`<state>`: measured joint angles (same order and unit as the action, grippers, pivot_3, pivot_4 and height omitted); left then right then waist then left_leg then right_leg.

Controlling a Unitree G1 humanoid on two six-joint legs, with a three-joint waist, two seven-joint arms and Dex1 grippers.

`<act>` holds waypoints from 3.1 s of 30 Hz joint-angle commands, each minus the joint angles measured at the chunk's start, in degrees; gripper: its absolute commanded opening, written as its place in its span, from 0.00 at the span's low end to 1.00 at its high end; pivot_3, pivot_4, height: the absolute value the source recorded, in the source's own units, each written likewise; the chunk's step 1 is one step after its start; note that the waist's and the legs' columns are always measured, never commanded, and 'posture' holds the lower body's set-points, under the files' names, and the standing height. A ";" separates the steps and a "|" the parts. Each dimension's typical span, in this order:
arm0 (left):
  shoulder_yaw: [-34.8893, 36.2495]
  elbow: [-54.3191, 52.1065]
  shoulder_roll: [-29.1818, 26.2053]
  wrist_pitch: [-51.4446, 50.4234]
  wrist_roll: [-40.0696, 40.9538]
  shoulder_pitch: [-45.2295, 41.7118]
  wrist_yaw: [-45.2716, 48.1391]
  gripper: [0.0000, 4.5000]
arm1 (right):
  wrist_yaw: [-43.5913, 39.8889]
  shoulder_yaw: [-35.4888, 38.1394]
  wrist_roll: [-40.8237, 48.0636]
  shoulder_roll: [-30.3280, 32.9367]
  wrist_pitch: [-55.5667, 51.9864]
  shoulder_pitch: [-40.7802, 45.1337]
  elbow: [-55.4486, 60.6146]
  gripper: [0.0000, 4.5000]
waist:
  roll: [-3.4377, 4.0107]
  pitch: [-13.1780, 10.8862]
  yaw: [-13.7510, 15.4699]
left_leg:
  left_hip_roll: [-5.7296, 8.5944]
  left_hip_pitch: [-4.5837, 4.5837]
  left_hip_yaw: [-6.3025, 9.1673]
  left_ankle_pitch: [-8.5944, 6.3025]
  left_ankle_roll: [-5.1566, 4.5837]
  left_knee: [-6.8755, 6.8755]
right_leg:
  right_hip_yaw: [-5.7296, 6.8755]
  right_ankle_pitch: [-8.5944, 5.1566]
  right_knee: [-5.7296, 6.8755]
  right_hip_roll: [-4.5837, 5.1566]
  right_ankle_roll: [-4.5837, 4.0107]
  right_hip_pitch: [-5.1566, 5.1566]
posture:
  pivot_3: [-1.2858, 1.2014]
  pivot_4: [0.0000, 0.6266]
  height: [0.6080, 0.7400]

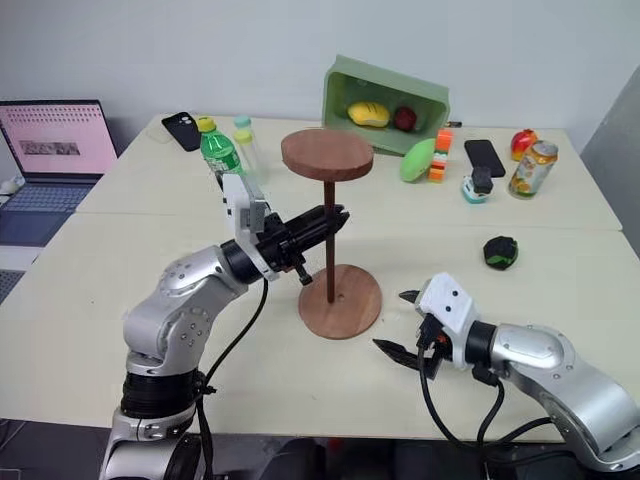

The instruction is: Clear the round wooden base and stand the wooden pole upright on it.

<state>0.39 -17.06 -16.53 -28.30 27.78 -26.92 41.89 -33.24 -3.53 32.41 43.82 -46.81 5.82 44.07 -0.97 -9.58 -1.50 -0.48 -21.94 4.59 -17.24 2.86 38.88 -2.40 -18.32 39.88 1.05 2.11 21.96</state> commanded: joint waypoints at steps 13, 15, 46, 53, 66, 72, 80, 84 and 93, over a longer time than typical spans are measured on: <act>-2.09 3.14 2.88 8.30 -2.18 0.83 -2.26 0.06 | -1.05 2.31 3.72 -0.57 -1.25 2.45 2.23 1.00 | 0.00 0.00 0.01 | 0.02 0.00 0.00 -0.01 -0.02 0.00 | 0.06 0.00 0.00 -0.01 0.00 0.00 | 0.52 0.24 1.00; -2.52 3.33 2.98 8.92 -2.51 1.08 -2.11 0.06 | -1.24 2.51 3.88 -0.44 -1.10 2.05 2.42 1.00 | 0.00 0.00 0.00 | 0.01 0.00 0.01 -0.01 -0.02 0.00 | 0.06 0.00 0.00 -0.01 0.00 0.00 | 0.52 0.24 1.00; -4.57 8.91 0.84 16.86 -5.74 8.21 -1.20 0.06 | -1.69 2.20 2.43 0.29 -0.28 0.92 2.77 1.00 | 0.03 0.08 0.02 | 0.00 0.35 0.15 -0.02 -0.03 -0.08 | 0.08 0.00 -0.26 -0.02 0.00 -0.51 | 0.52 0.24 1.00; -5.44 10.37 -1.01 18.61 -7.03 10.18 -0.71 0.06 | -1.44 2.07 2.24 0.20 -0.12 0.64 2.87 1.00 | 0.08 0.18 0.01 | -0.01 0.51 0.15 -0.03 -0.05 -0.16 | 0.07 0.00 -0.37 -0.03 0.01 -0.67 | 0.52 0.24 1.00; -6.33 14.78 -2.67 20.03 -9.05 11.31 -2.25 0.06 | -0.73 1.48 1.75 -0.35 0.06 -0.02 3.13 1.00 | 0.15 0.51 -0.04 | -0.01 1.72 0.04 -0.04 -0.07 -0.85 | 0.06 -0.02 -0.94 -0.05 0.02 -1.77 | 0.52 0.24 1.00; -6.73 13.84 -3.27 22.38 -9.99 11.75 -3.05 0.06 | -0.32 1.14 1.52 -0.62 0.25 0.43 2.96 1.00 | 0.14 0.55 -0.06 | -0.04 1.75 0.03 -0.04 -0.07 -0.87 | 0.03 -0.02 -0.94 -0.05 0.02 -1.78 | 0.52 0.24 1.00; -8.18 14.18 -4.70 23.08 -11.28 11.05 -1.73 0.35 | -0.27 0.99 1.02 -0.72 0.47 0.45 2.77 1.00 | 0.25 0.39 -0.31 | 0.01 1.73 -0.05 -0.04 -0.07 -0.95 | 0.04 -0.03 -0.95 -0.08 0.03 -1.69 | 0.52 0.24 1.00; -9.00 13.46 -4.97 23.25 -11.67 10.71 0.54 0.53 | -0.19 0.98 0.78 -0.98 0.43 0.16 2.95 1.00 | 0.02 0.27 0.33 | -0.06 0.65 0.10 -0.01 -0.02 -0.83 | 0.08 -0.01 -0.89 -0.05 0.02 -0.70 | 0.52 0.24 1.00; -8.16 11.39 -8.53 20.76 -12.47 9.56 4.23 0.53 | 0.04 0.83 0.28 -1.33 0.09 0.14 3.17 1.00 | 0.02 0.27 0.52 | -0.03 0.24 0.11 -0.02 -0.04 -0.81 | 0.08 -0.01 -0.91 0.06 0.02 -0.32 | 0.52 0.24 1.00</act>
<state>-8.77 -2.94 -23.75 -7.14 15.31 -16.12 45.11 -33.45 -3.35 32.72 42.60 -47.48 5.66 44.90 -0.94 -9.32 -0.98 -0.52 -21.70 4.72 -17.26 2.82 38.07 -2.31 -18.33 38.98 1.09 2.13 21.63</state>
